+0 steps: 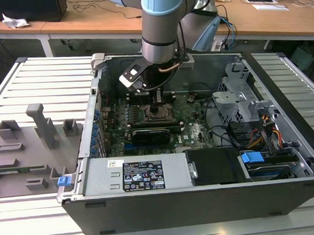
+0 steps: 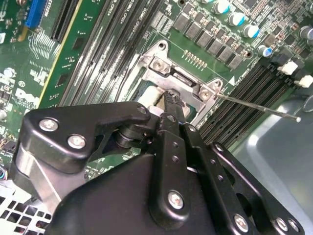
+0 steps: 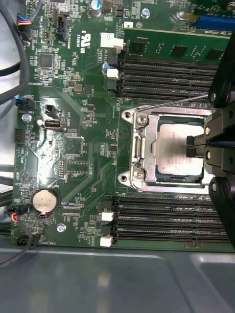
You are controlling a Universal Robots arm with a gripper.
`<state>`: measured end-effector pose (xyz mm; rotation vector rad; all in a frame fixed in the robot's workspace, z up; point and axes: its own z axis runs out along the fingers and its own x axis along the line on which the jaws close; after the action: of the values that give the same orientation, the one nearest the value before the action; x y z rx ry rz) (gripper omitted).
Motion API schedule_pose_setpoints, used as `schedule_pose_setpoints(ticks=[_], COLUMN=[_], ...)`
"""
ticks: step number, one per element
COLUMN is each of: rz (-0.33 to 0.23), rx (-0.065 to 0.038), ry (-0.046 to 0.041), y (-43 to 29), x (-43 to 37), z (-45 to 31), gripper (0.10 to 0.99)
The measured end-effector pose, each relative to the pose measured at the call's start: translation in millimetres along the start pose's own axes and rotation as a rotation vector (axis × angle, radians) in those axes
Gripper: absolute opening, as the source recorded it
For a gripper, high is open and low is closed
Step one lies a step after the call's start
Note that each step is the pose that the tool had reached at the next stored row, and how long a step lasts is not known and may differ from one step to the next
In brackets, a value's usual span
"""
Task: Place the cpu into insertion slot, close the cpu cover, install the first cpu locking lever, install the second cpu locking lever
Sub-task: 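Close the cpu cover, then install the first cpu locking lever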
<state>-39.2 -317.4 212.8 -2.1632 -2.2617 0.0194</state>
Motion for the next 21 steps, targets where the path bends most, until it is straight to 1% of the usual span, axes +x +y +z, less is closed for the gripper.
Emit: schedule_pose_setpoints(ticks=[2,8,12,13,14,16,21], rz=[0.0,0.0,0.0,0.0,0.0,0.0,0.0], rx=[0.0,0.001,0.001,0.001,0.001,0.001,0.001], ry=[0.0,0.0001,-0.0001,0.0002,0.0001,-0.0002,-0.0001], y=[4.6,13.2,14.8,14.8,14.8,14.7,14.6], x=[-0.2,-0.6,-0.6,-0.6,-0.7,-0.7,-0.7], z=[-0.1,-0.2,-0.8,-2.0,-5.8,-9.1,-13.9], gripper=[0.11,0.11,0.11,0.11,0.11,0.11,0.11])
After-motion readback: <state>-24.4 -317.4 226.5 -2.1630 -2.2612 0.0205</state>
